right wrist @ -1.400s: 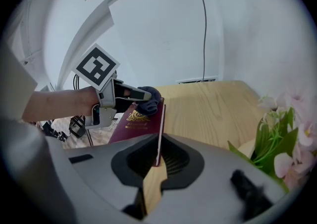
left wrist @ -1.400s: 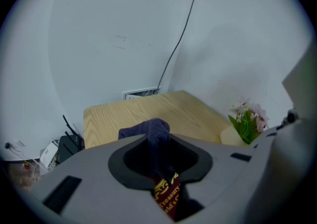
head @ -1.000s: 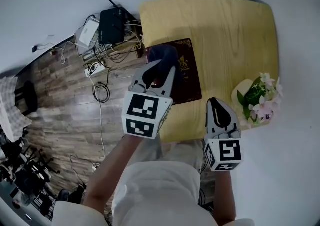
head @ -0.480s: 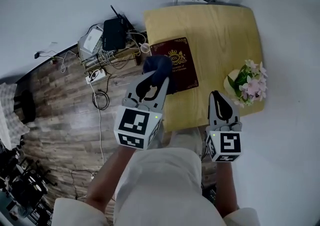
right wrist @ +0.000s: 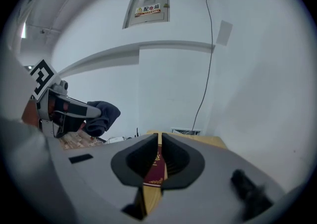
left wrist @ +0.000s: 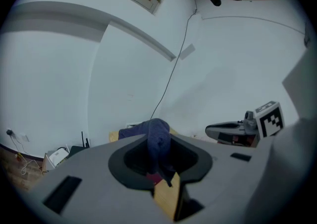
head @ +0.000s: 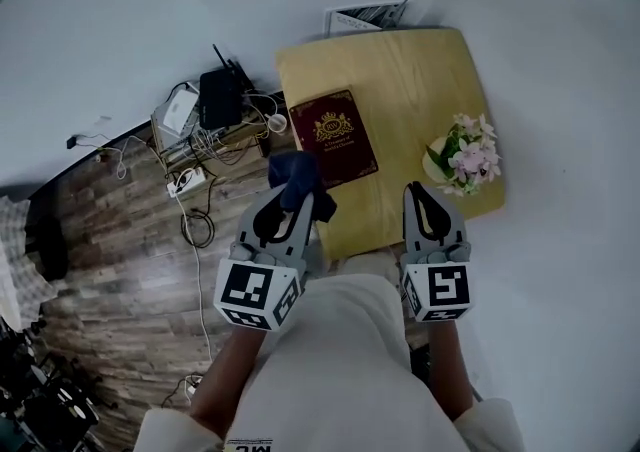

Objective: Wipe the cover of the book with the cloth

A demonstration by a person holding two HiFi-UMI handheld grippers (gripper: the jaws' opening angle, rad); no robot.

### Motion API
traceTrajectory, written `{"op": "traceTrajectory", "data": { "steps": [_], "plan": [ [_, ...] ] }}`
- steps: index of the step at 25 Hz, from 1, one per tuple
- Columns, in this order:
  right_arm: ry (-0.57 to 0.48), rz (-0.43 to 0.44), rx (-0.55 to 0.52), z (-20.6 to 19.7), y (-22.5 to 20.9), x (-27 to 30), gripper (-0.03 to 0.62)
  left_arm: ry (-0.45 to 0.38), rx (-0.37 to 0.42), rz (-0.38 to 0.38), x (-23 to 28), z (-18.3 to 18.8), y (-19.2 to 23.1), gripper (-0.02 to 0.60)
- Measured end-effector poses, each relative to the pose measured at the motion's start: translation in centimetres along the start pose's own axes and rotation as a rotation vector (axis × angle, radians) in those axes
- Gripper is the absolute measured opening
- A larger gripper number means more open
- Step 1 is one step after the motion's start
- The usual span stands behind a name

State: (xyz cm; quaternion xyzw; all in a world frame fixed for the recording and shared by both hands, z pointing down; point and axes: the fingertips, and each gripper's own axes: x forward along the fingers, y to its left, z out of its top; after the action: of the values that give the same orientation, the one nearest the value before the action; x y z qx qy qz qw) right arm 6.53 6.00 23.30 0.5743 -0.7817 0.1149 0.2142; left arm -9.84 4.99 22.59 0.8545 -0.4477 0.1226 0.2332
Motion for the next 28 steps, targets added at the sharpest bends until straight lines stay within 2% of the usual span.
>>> {"op": "traceTrajectory", "data": {
  "steps": [8, 13, 21, 28],
  "plan": [
    [-0.041, 0.018, 0.020, 1.4, 2.0, -3.0, 0.041, -0.029, 0.056, 0.015, -3.0, 0.6, 0.5, 0.097],
    [-0.087, 0.017, -0.045, 2.2, 2.9, -3.9, 0.040, -0.040, 0.068, 0.015, -3.7, 0.6, 0.3, 0.097],
    [-0.085, 0.008, -0.032, 2.1, 3.5, -4.6, 0.040, -0.034, 0.076, 0.005, -4.8, -0.1, -0.1, 0.097],
    [-0.096, 0.056, 0.023, 1.9, 4.0, -5.1, 0.040, -0.043, 0.091, -0.007, -5.1, 0.1, -0.3, 0.098]
  ]
}}
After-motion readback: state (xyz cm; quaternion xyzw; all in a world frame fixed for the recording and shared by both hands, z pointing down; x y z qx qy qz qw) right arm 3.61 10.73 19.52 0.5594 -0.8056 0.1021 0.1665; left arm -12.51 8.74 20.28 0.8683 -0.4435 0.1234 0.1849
